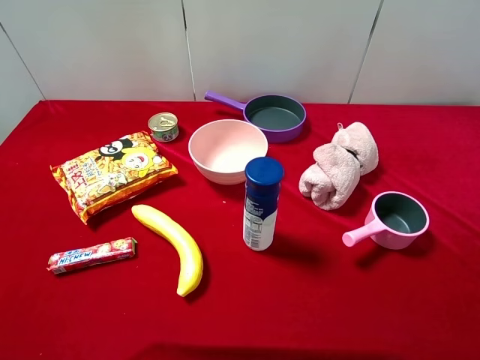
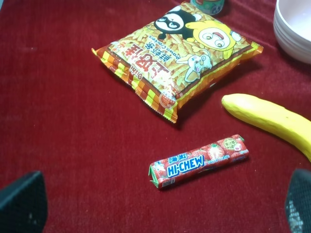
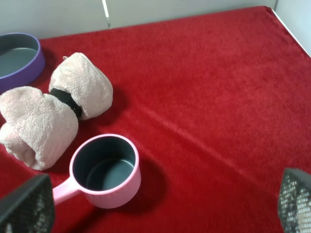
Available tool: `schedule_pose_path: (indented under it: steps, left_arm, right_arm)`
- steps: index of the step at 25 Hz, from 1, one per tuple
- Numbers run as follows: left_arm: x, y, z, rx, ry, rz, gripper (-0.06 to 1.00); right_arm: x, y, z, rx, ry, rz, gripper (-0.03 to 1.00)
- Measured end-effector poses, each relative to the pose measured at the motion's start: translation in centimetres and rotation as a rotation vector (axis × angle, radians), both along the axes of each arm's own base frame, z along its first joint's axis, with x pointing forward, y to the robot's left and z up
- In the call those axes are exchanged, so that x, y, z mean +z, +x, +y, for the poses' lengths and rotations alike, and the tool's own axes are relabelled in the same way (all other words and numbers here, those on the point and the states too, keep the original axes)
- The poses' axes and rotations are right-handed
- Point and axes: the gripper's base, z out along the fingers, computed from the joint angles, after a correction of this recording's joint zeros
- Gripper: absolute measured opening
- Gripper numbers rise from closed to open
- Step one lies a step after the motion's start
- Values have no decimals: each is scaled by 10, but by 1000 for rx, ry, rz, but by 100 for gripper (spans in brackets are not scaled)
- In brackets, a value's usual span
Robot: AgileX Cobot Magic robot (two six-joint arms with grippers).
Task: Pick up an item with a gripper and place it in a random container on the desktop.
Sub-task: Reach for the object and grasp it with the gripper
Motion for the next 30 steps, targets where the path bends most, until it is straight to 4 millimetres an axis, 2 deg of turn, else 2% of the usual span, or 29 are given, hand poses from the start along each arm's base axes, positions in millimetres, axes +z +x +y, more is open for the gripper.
schedule_pose_path:
  steps: [12, 23, 30]
  left_arm:
    - [0, 0, 0, 0, 0, 0, 97]
    - [0, 0, 0, 0, 0, 0, 97]
    - [0, 0, 0, 1, -1, 0, 97]
  right_arm:
    - [13, 3, 3, 42, -5, -107, 69]
    - [17, 46, 11, 135, 64, 35, 69]
    - [16, 60, 15, 210, 74, 76, 69]
